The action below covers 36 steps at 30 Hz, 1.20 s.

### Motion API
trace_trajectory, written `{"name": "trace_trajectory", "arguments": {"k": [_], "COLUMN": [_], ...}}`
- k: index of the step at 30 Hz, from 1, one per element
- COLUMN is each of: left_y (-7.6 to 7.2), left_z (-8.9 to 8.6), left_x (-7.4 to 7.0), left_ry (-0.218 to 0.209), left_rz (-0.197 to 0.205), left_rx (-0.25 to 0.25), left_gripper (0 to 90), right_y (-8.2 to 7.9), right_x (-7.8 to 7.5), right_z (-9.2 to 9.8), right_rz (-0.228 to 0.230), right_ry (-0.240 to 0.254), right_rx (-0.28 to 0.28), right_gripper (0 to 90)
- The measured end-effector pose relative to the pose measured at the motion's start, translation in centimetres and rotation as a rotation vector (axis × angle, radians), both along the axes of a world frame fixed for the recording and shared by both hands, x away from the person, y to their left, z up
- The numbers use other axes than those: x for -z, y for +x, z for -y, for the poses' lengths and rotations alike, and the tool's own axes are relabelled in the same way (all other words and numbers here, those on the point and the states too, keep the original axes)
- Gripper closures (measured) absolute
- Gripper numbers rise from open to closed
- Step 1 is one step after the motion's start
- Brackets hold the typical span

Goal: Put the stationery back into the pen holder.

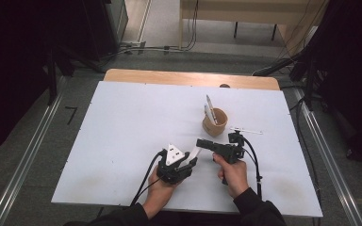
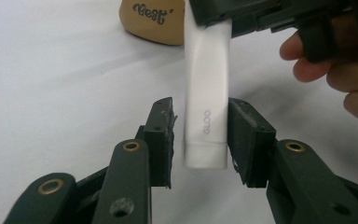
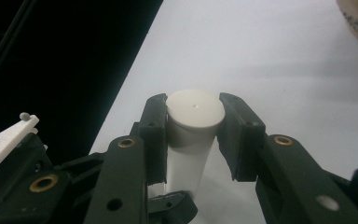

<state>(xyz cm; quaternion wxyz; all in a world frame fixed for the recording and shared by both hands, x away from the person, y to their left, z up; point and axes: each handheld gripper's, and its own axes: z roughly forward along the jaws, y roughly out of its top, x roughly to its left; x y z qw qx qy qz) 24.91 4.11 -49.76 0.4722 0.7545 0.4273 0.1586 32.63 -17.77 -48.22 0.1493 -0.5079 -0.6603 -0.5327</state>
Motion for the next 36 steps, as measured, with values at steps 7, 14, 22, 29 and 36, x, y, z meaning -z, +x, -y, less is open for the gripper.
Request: {"name": "trace_trajectory", "arguments": {"k": [7, 14, 22, 29, 36], "left_y": [-0.3, -0.7, -1.0, -1.0, -0.7], "left_z": [-0.7, -2.4, -4.2, -5.9, -7.6], "left_x": [-0.5, -1.4, -1.6, -1.5, -1.4], "left_ry": [-0.005, -0.024, -0.032, -0.023, -0.007], "left_rz": [-0.046, -0.079, -0.123, -0.138, -0.140], "left_rx": [0.023, 0.028, 0.013, -0.027, -0.073], "left_gripper": [46.5, 39.4, 30.7, 26.0, 24.8], "right_y": [0.0, -0.1, -0.1, -0.3, -0.3], "right_x": [-0.4, -1.0, -1.6, -2.0, -2.3], "right_z": [0.5, 0.9, 1.2, 1.3, 1.4], "right_rz": [0.036, 0.079, 0.135, 0.180, 0.214], "right_ry": [-0.033, -0.078, -0.138, -0.192, -0.239], "right_rx": [0.019, 0.041, 0.065, 0.082, 0.097], "right_gripper": [62.7, 62.8, 62.9, 62.9, 63.0]}}
